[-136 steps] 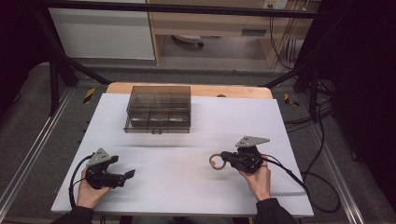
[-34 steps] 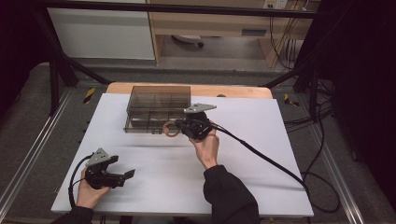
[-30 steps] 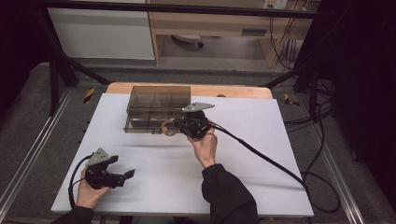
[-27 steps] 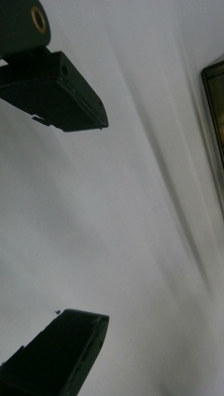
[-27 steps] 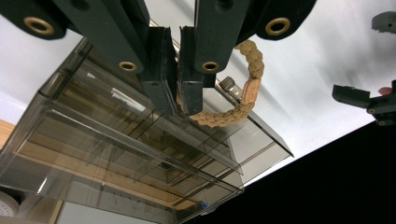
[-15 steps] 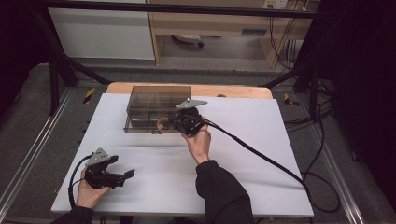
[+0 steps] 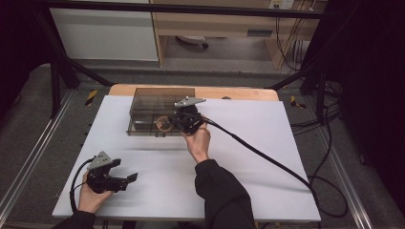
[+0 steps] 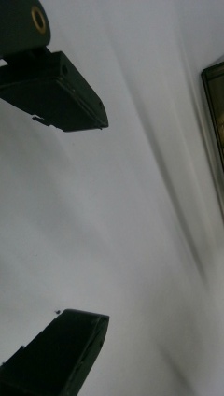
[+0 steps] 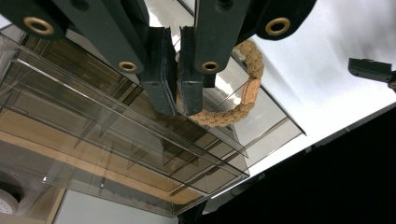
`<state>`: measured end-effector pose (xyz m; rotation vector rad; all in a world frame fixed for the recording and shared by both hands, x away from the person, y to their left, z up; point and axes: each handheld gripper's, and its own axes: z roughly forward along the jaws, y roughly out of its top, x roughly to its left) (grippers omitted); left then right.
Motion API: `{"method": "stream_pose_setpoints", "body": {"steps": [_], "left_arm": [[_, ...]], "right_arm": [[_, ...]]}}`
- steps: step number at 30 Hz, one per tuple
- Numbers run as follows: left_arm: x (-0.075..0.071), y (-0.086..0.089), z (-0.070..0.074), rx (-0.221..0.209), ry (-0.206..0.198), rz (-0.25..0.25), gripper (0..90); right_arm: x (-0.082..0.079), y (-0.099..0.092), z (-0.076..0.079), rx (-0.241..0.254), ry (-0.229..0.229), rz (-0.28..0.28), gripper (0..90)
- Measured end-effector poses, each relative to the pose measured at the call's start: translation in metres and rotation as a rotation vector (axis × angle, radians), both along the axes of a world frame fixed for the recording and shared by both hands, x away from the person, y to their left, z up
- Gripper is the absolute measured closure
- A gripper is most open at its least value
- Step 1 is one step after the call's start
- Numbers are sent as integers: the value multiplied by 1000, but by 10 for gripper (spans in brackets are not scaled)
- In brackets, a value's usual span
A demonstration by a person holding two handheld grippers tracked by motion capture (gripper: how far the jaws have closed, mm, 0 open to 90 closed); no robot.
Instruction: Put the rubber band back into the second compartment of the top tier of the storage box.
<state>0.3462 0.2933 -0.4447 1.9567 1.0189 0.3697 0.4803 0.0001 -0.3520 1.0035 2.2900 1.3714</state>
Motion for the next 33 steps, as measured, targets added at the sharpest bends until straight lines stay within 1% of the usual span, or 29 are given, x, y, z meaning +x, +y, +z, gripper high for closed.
{"method": "stream_pose_setpoints", "body": {"steps": [10,17,25,33], "left_arm": [[0,0,0,-3,1,1,51],[0,0,0,-2,1,0,50],[0,0,0,-3,1,0,51],[0,0,0,-3,1,-1,51]], "right_arm": [[6,9,-1,-5,4,-3,861],[12,12,-5,-14,13,-10,861],[18,21,-8,-31,13,-11,861],[23,23,-13,-37,23,-21,861]]}}
